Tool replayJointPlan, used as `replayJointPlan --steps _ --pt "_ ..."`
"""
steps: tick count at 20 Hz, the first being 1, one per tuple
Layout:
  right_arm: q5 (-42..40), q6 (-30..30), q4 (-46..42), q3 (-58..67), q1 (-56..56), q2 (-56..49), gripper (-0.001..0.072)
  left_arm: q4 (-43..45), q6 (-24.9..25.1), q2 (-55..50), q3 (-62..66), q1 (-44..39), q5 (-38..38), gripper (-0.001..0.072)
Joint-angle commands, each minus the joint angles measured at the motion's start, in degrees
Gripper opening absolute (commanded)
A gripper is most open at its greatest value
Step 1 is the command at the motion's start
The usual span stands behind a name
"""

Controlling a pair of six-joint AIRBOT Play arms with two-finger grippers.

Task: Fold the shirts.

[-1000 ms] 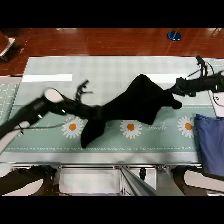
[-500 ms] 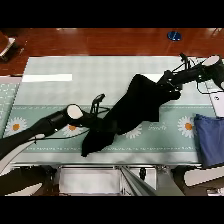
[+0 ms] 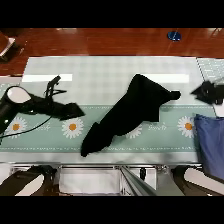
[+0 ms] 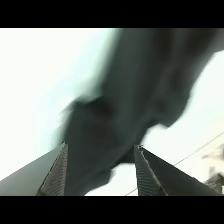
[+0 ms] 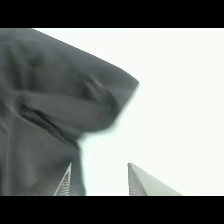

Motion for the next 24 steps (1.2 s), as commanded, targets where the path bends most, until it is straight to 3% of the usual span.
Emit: replayJointPlan --steps 1,4,6,9,11,19,20,22,24 --pt "-7.6 -1.2 0.2 -18.3 -3.1 9.7 0.0405 6.1 -1.1 1.9 -6.3 6.5 -6.0 0.0508" --pt "-9.1 -3.7 6.8 -26.3 -1.5 11.2 0.0406 6.1 -0.9 1.1 -11.8 6.5 -6.4 0.0508" --pt "-9.1 -3.7 6.6 -27.9 0.0 11.2 0.0406 6.1 -0.8 0.0 -14.7 6.4 -6.4 0.0508" --pt "-8.7 -3.6 6.3 -28.0 3.0 11.2 0.0406 1.6 3.8 -2.5 -16.6 5.1 -5.3 0.0508" --pt "-8.5 -3.5 6.1 -28.0 5.1 11.1 0.0406 -3.7 7.2 -4.8 -16.9 1.7 -4.2 0.0508" --pt "-8.1 -2.5 6.1 -28.0 11.2 7.3 0.0406 -13.2 8.2 -14.9 -16.8 -15.8 7.8 0.0506" --pt "-8.1 -2.5 6.1 -28.0 12.2 6.4 0.0406 -13.3 8.2 -15.2 -16.5 -16.2 8.2 0.0481" --pt "-8.8 -2.5 6.9 -28.0 14.8 3.8 0.0406 -13.3 8.2 -15.3 -15.7 -16.4 8.3 0.0024" --pt "-11.5 -2.5 9.3 -27.9 16.7 1.6 0.0406 -13.3 9.5 -15.3 -14.5 -16.4 7.9 0.0018"
